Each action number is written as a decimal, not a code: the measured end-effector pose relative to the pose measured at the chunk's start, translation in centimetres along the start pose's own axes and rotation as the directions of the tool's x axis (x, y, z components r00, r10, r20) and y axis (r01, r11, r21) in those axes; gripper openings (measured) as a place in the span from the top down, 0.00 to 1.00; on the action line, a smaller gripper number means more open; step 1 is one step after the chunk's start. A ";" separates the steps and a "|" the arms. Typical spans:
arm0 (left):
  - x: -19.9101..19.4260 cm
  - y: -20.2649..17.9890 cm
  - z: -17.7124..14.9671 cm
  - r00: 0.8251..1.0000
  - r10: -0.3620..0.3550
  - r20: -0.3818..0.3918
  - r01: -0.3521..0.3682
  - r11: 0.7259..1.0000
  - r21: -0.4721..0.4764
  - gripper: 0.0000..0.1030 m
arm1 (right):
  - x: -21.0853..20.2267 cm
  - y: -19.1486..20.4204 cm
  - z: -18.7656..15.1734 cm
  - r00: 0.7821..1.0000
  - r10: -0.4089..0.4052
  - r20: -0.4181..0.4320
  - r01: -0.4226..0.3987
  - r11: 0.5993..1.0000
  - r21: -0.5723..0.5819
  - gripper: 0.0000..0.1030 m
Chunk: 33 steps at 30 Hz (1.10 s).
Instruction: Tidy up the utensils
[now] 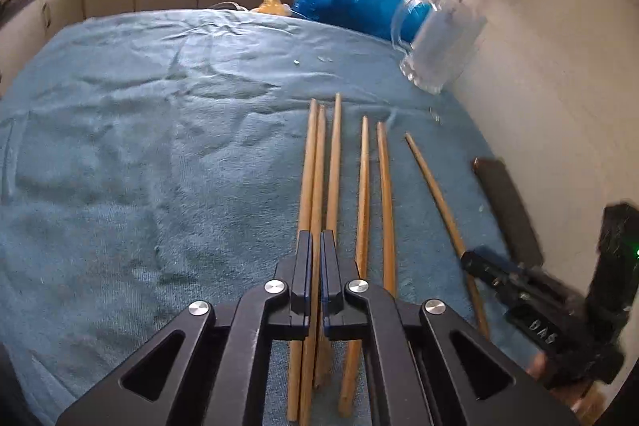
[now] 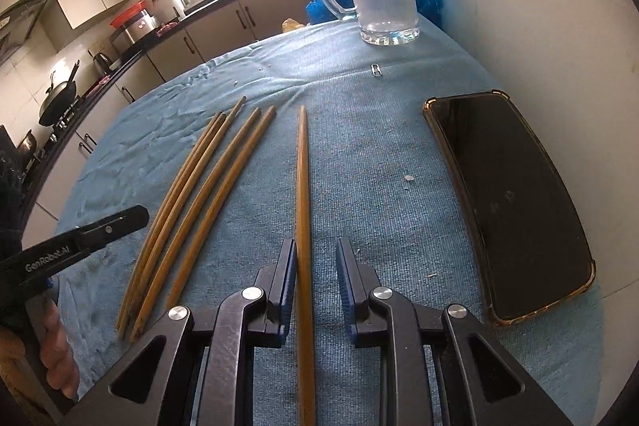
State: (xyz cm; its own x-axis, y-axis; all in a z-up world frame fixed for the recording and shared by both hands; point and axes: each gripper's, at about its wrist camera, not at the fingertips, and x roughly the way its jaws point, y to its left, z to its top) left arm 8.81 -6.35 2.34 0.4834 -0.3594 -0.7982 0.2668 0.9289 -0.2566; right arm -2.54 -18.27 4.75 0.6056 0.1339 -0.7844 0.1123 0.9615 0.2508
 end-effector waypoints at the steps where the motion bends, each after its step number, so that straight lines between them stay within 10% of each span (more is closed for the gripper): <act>1: 0.5 -0.5 0.0 0.999 0.033 -0.011 -0.032 0.999 0.032 0.98 | 0.0 -0.1 -0.1 1.000 0.001 0.001 -0.001 1.000 0.002 0.80; 16: 1.2 -0.5 0.2 1.000 0.005 -0.004 -0.005 0.998 0.060 0.98 | -0.3 -0.2 -0.4 1.000 0.004 0.013 -0.005 1.000 0.012 0.79; 22: 2.2 -2.2 0.9 0.994 0.108 0.007 -0.108 0.981 0.163 0.96 | -0.2 -0.2 -0.3 1.000 0.004 0.013 -0.004 1.000 0.015 0.79; 33: -0.1 2.9 -1.4 0.995 0.062 -0.079 -0.068 0.995 -0.076 1.00 | -0.2 -0.8 -0.2 0.999 0.029 -0.017 -0.027 0.997 0.067 0.92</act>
State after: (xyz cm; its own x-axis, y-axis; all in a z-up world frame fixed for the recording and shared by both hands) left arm 8.37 -3.47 0.92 0.4315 -0.2931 -0.8532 0.1696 0.9552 -0.2424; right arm -2.86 -19.03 4.59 0.5954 0.1653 -0.7863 0.1484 0.9391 0.3099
